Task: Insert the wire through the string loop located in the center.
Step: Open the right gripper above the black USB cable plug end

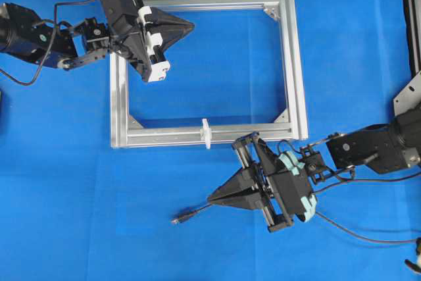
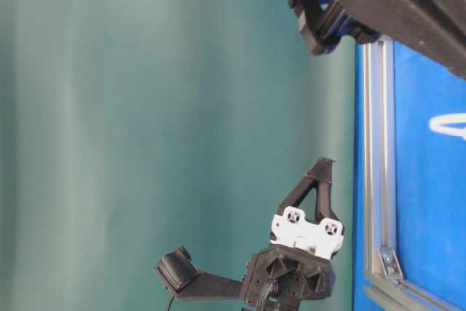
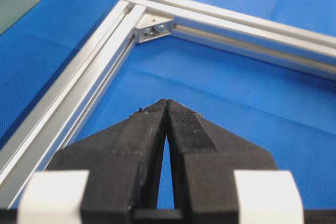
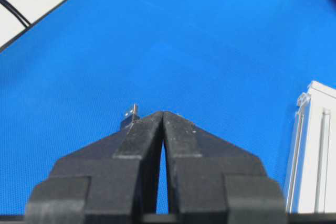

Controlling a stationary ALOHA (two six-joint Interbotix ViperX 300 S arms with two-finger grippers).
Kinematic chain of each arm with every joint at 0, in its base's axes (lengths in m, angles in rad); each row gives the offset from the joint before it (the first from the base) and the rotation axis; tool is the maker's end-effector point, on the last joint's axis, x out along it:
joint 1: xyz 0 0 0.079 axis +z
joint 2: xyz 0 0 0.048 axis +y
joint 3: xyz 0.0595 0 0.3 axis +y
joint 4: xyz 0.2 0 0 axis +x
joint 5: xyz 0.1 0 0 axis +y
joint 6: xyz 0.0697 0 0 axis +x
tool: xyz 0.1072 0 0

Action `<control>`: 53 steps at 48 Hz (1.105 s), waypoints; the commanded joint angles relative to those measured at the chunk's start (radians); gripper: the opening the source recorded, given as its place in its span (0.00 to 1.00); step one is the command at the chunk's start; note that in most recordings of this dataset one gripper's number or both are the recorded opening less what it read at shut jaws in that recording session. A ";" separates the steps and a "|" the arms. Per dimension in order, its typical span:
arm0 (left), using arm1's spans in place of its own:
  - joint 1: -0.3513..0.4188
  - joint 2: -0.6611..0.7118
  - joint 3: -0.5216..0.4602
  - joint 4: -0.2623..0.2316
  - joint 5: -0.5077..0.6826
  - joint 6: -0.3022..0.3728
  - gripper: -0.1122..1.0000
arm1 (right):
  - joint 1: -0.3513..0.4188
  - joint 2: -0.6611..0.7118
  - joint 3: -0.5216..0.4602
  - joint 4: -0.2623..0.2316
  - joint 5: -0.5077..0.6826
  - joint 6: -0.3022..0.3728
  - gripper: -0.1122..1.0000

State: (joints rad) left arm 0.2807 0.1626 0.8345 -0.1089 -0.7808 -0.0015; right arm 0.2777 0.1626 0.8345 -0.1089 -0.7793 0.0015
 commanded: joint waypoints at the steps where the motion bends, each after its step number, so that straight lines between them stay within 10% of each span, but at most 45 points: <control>1: -0.014 -0.049 -0.014 0.020 0.008 0.000 0.10 | 0.003 -0.055 -0.020 -0.003 -0.006 -0.003 0.10; 32: -0.014 -0.049 -0.009 0.021 0.034 0.006 0.10 | 0.008 -0.067 -0.021 -0.014 0.023 0.049 0.08; 53: -0.012 -0.049 -0.009 0.021 0.034 0.009 0.10 | 0.009 -0.067 -0.031 -0.011 0.055 0.069 0.92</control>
State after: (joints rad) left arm 0.2654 0.1427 0.8345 -0.0890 -0.7424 0.0046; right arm 0.2823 0.1243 0.8237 -0.1212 -0.7256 0.0690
